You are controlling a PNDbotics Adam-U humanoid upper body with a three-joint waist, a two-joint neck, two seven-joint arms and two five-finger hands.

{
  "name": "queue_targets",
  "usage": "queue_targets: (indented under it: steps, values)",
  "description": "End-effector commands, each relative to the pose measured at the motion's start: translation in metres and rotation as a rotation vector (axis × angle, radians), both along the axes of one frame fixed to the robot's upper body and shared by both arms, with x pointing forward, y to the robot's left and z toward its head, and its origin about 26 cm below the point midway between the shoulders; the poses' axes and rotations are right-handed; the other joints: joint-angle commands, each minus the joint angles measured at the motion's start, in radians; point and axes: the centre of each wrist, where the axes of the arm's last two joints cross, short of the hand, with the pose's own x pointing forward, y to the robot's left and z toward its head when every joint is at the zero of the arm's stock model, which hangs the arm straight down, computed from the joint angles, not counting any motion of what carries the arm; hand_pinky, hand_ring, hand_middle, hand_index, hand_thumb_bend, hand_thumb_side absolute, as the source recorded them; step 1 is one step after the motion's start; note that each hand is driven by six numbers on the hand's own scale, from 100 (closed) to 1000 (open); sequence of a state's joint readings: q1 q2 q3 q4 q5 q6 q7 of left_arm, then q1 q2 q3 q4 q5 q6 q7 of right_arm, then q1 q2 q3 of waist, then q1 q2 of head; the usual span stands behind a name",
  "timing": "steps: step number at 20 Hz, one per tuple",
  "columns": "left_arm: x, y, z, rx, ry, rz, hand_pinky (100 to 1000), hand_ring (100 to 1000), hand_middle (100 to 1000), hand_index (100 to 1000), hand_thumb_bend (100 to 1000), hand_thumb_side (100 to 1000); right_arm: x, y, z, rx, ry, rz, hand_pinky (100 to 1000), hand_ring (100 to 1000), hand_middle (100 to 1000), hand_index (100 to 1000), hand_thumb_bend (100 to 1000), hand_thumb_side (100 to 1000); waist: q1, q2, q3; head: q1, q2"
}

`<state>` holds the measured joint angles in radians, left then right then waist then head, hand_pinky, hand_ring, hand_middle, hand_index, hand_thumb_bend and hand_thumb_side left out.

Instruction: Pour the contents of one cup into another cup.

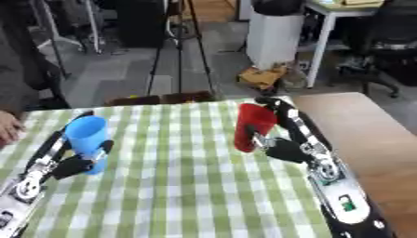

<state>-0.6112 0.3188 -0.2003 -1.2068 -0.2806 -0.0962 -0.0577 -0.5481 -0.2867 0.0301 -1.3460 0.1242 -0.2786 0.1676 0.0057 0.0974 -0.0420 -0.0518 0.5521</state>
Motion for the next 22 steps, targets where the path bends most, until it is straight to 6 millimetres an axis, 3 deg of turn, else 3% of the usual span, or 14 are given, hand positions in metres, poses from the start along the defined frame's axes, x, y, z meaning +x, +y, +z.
queue_targets:
  steps: [1,22]
  values:
    - [-0.004,0.006,0.015,-0.002,-0.027,-0.032,460,507,561,728,229,491,0.001,-0.008,0.011,-0.007,-0.029,-0.015,680,607,552,857,317,294,0.002,-0.019,0.002,-0.003,0.001]
    - [-0.018,-0.003,-0.003,-0.015,0.055,-0.121,461,504,561,729,211,523,0.002,-0.009,0.011,-0.006,-0.028,-0.017,678,607,551,856,315,294,-0.006,-0.033,0.005,-0.014,0.009]
